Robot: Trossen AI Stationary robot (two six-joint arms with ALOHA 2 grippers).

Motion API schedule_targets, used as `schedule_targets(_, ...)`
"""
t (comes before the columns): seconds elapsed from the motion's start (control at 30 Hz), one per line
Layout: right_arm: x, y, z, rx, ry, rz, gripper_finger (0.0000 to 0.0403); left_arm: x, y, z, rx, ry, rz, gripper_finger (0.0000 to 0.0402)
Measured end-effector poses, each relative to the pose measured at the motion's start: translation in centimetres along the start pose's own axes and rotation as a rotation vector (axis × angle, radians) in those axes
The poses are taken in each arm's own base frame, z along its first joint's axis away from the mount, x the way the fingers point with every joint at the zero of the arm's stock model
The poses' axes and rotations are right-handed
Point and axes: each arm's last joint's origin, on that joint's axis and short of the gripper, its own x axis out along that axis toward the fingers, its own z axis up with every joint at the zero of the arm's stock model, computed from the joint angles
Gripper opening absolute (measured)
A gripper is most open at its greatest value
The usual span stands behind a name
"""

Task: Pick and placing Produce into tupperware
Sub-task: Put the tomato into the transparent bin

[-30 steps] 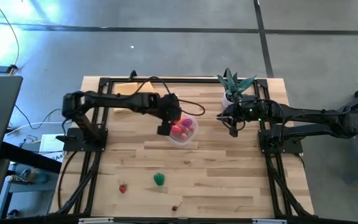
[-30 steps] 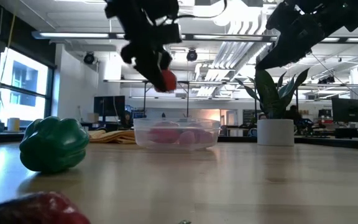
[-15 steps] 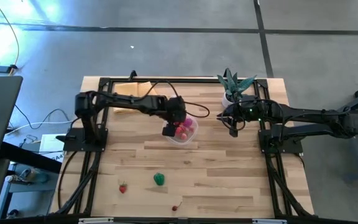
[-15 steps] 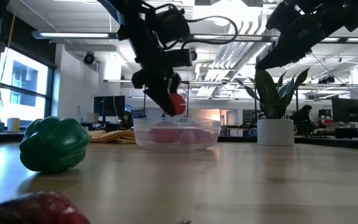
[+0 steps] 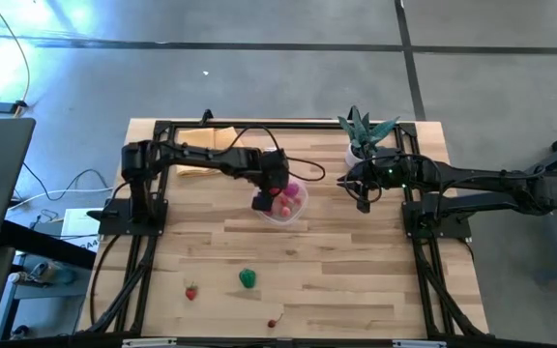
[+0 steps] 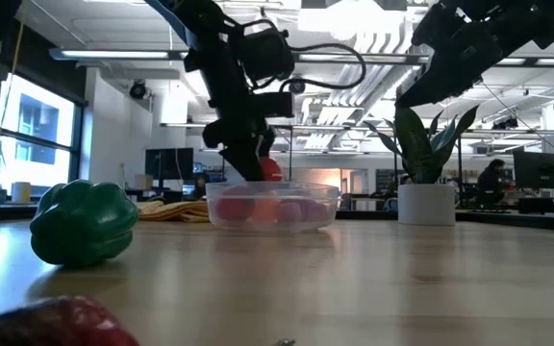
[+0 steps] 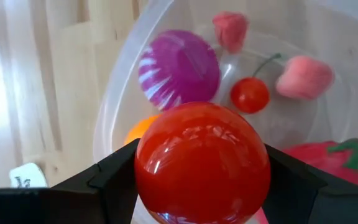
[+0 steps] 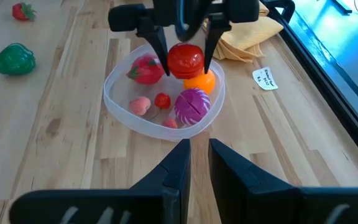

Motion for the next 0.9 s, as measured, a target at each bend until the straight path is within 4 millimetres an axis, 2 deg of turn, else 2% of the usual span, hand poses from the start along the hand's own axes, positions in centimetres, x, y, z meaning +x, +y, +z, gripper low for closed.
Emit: schedule_targets(0.9,0.00,0.00,0.00,0.000,0.000,-0.001,0.0046,-0.02,-0.56,-0.11,-0.001,0.008,-0.064,0.0265)
